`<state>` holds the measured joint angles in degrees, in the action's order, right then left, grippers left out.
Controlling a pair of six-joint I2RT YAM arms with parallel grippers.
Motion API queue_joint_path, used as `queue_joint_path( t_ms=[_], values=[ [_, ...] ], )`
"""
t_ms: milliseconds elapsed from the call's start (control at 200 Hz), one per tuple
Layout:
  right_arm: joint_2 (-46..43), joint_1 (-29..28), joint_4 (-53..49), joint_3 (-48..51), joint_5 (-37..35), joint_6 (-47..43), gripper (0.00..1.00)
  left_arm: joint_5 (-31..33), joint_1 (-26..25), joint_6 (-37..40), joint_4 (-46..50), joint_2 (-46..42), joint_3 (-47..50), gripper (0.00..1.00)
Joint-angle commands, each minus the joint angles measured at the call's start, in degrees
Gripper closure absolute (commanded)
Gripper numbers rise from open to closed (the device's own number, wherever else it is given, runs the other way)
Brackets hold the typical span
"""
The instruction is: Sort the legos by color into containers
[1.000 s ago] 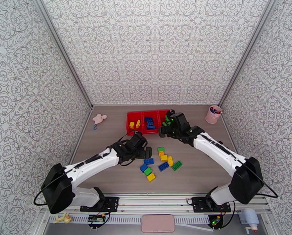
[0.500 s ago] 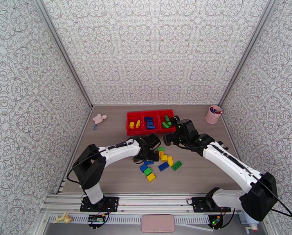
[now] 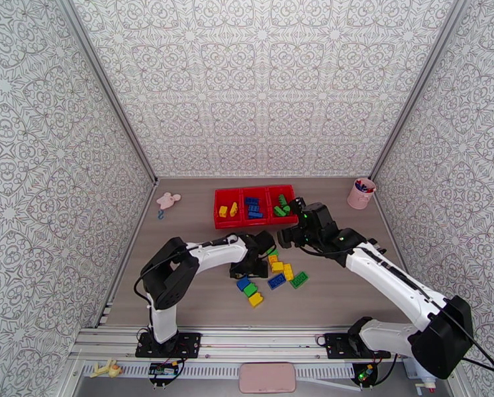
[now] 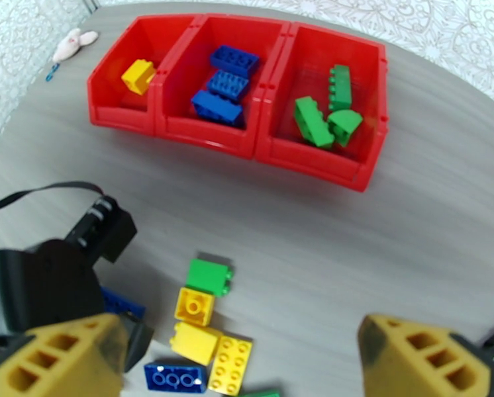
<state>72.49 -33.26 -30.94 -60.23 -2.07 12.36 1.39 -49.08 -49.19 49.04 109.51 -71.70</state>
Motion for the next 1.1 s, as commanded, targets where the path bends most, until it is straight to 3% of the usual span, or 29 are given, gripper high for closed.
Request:
queue_joint_path(
  t_ms=[0, 250, 715, 1095],
  values=[
    [-0.8, 0.4, -1.0, -0.2, 1.2, -0.1, 0.04, -0.2, -0.2, 1.0, 0.2, 1.9, -1.2, 0.19],
    [-2.3, 0.4, -2.0, -0.2, -0.3, -0.1, 0.05, 0.5, -0.2, 0.9, -0.4, -0.1, 0.3, 0.36],
    [-6.2, 0.5, -0.7, 1.7, -1.5, 0.0, 0.05, 11.0, -0.2, 5.9, -7.7, -11.3, -1.1, 0.38],
    [-7.1, 0.5, 0.6, 1.9, -3.2, 3.3, 0.05, 15.4, 5.3, 10.3, -14.3, -4.3, -15.1, 0.38]
  ],
)
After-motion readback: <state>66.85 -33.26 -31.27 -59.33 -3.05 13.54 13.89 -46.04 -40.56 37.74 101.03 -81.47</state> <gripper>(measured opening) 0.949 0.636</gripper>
